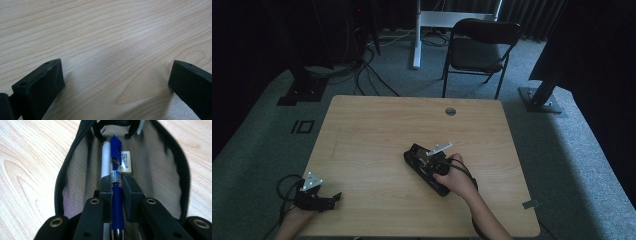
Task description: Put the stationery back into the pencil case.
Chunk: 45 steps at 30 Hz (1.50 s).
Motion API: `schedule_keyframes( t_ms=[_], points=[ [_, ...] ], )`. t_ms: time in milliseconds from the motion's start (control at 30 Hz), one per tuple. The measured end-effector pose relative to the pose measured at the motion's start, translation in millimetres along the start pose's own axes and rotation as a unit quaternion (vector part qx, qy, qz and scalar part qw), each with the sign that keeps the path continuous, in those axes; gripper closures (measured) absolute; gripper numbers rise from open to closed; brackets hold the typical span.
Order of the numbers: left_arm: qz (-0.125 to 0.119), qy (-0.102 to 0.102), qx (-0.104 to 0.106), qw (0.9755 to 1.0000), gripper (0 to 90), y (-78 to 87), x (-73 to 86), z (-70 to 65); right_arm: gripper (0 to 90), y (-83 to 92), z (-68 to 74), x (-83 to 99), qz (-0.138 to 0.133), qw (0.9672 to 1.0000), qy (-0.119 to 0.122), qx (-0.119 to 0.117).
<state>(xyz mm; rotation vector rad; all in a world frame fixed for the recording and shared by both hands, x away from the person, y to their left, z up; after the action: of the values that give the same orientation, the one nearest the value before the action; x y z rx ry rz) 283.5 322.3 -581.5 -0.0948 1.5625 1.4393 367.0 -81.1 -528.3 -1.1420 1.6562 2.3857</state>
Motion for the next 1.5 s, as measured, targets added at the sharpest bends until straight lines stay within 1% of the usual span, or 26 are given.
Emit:
schedule_keyframes(
  t_ms=[200,300,467,833,867,933,1000,1100,1167,1267,1400,1467,1500],
  points=[
    [0.000,0.000,0.000,1.0000,0.2,0.0,0.0,0.0,78.2,-5.2,0.5,-0.9,0.012,0.9999,0.003,0.006],
    [0.000,0.000,0.000,1.0000,0.2,0.0,0.0,0.0,75.2,-5.5,0.1,-1.7,0.009,0.9999,0.000,0.005],
    [0.000,0.000,0.000,1.0000,0.2,0.0,0.0,0.0,74.4,-2.7,0.8,-2.6,0.004,1.0000,0.000,-0.003],
    [0.000,0.000,0.000,1.0000,0.1,0.0,0.0,0.0,70.8,15.6,3.8,-10.0,-0.027,0.9994,-0.001,-0.023],
    [0.000,0.000,0.000,1.0000,0.1,0.0,0.0,0.0,70.1,17.3,4.2,-10.6,-0.027,0.9994,0.001,-0.022],
    [0.000,0.000,0.000,1.0000,0.2,0.0,0.0,0.0,68.7,19.8,5.0,-12.9,-0.036,0.9990,-0.002,-0.026],
    [0.000,0.000,0.000,1.0000,0.2,0.0,0.0,0.0,68.6,21.9,5.2,-14.3,-0.037,0.9991,0.002,-0.022],
    [0.000,0.000,0.000,1.0000,0.2,0.0,0.0,0.0,66.6,24.3,6.5,-16.0,-0.043,0.9986,0.003,-0.029],
    [0.000,0.000,0.000,1.0000,0.2,0.0,0.0,0.0,65.5,25.4,7.0,-17.0,-0.051,0.9979,0.001,-0.040],
    [0.000,0.000,0.000,1.0000,0.2,0.0,0.0,0.0,61.3,27.0,7.5,-18.5,-0.065,0.9968,-0.002,-0.046],
    [0.000,0.000,0.000,1.0000,0.2,0.0,0.0,0.0,56.4,29.8,7.7,-20.7,-0.076,0.9960,-0.003,-0.047],
    [0.000,0.000,0.000,1.0000,0.2,0.0,0.0,0.0,50.5,31.8,8.3,-22.2,-0.089,0.9944,-0.012,-0.055],
    [0.000,0.000,0.000,1.0000,0.2,0.0,0.0,-0.1,49.8,33.0,7.8,-23.1,-0.096,0.9934,-0.015,-0.060]
  ],
)
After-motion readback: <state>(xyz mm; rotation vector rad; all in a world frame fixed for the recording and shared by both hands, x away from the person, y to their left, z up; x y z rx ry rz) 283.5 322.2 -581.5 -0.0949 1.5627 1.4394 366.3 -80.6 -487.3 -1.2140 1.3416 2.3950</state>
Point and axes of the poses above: each handheld gripper's, and its own axes: y roughly backward along the jaws, x roughly out of its underside, z roughly to its left, the point moved 4 cm from there along -y, roughly forward along the jaws, and after that the axes turned 13 degrees about -y, right-handed, at the moved point
